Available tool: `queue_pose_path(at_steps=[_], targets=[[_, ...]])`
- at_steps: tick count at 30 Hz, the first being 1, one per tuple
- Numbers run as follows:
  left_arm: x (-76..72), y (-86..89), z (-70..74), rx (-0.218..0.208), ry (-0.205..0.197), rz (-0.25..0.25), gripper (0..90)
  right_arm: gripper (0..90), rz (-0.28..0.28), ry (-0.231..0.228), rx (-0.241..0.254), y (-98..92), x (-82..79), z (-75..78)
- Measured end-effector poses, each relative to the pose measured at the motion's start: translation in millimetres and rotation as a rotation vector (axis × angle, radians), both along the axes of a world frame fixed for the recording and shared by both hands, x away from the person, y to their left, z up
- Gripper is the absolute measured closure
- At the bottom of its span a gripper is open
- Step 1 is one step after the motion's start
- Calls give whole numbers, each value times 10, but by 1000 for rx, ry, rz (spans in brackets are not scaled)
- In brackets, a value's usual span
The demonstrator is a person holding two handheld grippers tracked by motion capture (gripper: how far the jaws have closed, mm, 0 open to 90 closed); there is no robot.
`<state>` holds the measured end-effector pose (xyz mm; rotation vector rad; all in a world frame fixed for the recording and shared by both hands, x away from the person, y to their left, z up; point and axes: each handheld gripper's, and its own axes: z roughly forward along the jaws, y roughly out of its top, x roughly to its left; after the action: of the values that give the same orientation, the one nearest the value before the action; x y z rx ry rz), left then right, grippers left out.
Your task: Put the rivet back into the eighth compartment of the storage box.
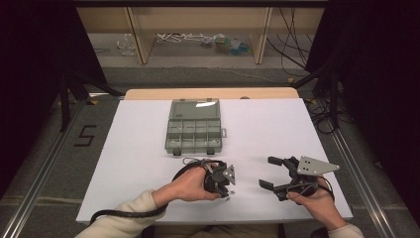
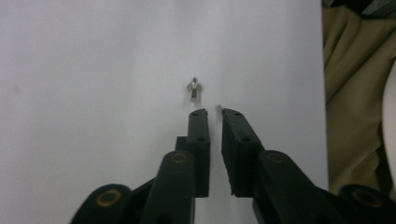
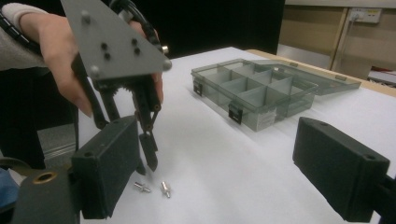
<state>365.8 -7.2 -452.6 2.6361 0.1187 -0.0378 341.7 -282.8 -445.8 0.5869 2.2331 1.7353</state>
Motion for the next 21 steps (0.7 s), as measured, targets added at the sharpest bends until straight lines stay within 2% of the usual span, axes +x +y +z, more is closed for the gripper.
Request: queue_pose_path(at_steps=[2, 3, 6, 7, 8, 9, 10, 11, 13, 14, 16, 18, 21], targets=[[-40, -32, -26, -2, 19, 3, 692, 158, 5, 1, 2, 5, 2, -3], [-49, -46, -34, 10, 26, 1, 656, 158, 7, -3, 11, 11, 4, -7], [-65, -94, -87, 43, 27, -2, 618, 158, 8, -3, 13, 12, 5, -9], [-53, -105, -95, 64, 20, -11, 621, 158, 7, -3, 12, 11, 6, -9], [-55, -120, -112, 61, 28, 5, 628, 158, 7, -3, 11, 11, 6, -9], [-32, -123, -100, 88, 20, -11, 636, 158, 7, -3, 10, 12, 6, -10], [-43, -133, -108, 66, 36, 24, 661, 158, 5, -6, 16, 17, 7, -13], [-36, -135, -106, 69, 40, 28, 676, 158, 7, -5, 11, 13, 6, -11], [-30, -146, -104, 89, 23, 27, 725, 158, 7, -6, 10, 11, 8, -11], [-20, -151, -85, 121, 5, -2, 744, 158, 6, -7, 15, 15, 8, -13], [-39, -173, -80, 139, -13, -11, 774, 158, 5, -7, 14, 17, 5, -12], [-49, -185, -77, 148, -16, -8, 815, 158, 6, -5, 9, 13, 4, -9], [-39, -173, -78, 142, -3, 3, 818, 158, 7, -3, 11, 11, 4, -8]])
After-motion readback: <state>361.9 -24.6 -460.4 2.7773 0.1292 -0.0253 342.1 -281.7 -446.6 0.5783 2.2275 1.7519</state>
